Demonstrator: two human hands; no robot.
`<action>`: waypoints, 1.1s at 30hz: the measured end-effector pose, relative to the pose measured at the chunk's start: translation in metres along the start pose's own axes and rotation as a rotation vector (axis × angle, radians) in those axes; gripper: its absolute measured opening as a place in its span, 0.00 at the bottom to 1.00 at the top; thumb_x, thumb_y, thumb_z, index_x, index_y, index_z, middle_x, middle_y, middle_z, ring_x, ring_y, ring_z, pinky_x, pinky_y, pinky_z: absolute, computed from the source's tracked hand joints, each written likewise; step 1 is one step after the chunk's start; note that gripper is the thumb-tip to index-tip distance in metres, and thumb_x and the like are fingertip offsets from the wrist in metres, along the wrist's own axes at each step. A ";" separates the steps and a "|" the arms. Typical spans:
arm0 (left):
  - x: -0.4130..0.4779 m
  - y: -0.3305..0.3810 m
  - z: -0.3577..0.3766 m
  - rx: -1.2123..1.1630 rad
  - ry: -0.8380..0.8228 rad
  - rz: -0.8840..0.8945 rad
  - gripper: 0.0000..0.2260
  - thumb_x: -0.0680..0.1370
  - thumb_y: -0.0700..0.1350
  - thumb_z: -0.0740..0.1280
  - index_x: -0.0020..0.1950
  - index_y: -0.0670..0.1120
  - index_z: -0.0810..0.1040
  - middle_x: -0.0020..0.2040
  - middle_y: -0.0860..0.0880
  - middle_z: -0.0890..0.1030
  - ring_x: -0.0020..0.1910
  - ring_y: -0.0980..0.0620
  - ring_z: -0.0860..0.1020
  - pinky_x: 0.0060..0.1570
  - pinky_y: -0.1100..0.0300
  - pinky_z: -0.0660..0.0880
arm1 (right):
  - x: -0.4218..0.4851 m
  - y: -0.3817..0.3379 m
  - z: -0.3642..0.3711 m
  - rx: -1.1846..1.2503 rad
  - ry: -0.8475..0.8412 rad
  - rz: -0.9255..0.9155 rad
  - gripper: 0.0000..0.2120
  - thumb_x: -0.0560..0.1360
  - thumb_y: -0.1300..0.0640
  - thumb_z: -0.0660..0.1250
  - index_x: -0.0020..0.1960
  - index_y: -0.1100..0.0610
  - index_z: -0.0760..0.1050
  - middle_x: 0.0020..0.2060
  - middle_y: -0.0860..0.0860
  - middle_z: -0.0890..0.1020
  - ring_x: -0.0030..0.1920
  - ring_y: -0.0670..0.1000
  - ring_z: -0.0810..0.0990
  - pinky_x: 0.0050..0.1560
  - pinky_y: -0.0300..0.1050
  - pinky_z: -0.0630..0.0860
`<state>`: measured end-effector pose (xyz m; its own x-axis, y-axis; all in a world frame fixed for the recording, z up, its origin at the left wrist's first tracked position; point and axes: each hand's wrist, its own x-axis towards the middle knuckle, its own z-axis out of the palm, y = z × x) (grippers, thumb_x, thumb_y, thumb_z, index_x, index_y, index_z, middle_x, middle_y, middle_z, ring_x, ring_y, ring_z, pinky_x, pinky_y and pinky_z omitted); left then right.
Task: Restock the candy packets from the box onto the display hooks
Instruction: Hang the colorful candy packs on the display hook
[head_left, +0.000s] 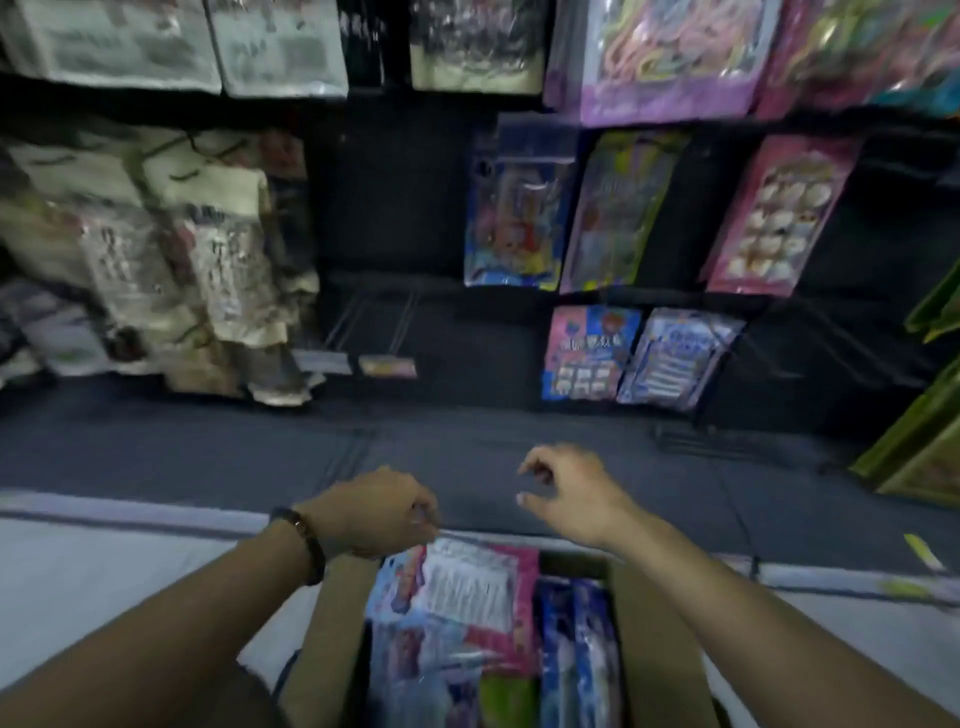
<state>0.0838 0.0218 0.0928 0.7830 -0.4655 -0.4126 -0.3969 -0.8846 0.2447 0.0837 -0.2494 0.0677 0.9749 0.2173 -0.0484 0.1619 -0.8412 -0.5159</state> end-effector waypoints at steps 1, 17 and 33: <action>0.004 -0.009 0.013 -0.008 -0.044 -0.023 0.09 0.84 0.57 0.64 0.57 0.57 0.81 0.61 0.53 0.82 0.59 0.49 0.79 0.69 0.46 0.69 | 0.001 0.005 0.021 -0.010 -0.083 0.029 0.15 0.77 0.49 0.76 0.60 0.54 0.80 0.53 0.49 0.80 0.57 0.52 0.80 0.61 0.44 0.75; 0.056 -0.039 0.063 0.050 -0.272 -0.119 0.21 0.84 0.61 0.61 0.60 0.43 0.78 0.68 0.41 0.80 0.62 0.43 0.78 0.66 0.50 0.75 | 0.010 0.051 0.243 -0.364 -0.422 0.081 0.55 0.72 0.41 0.78 0.86 0.47 0.46 0.84 0.59 0.48 0.83 0.65 0.47 0.81 0.68 0.54; 0.057 -0.041 0.056 0.091 -0.328 -0.132 0.25 0.85 0.60 0.58 0.70 0.43 0.79 0.68 0.43 0.80 0.63 0.44 0.79 0.65 0.52 0.75 | -0.003 0.053 0.251 -0.560 -0.405 -0.005 0.44 0.81 0.63 0.66 0.86 0.56 0.39 0.83 0.65 0.55 0.82 0.69 0.56 0.72 0.76 0.67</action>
<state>0.1180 0.0299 0.0107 0.6408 -0.3185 -0.6985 -0.3555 -0.9296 0.0976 0.0515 -0.1703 -0.1741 0.8576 0.2978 -0.4193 0.3268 -0.9451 -0.0027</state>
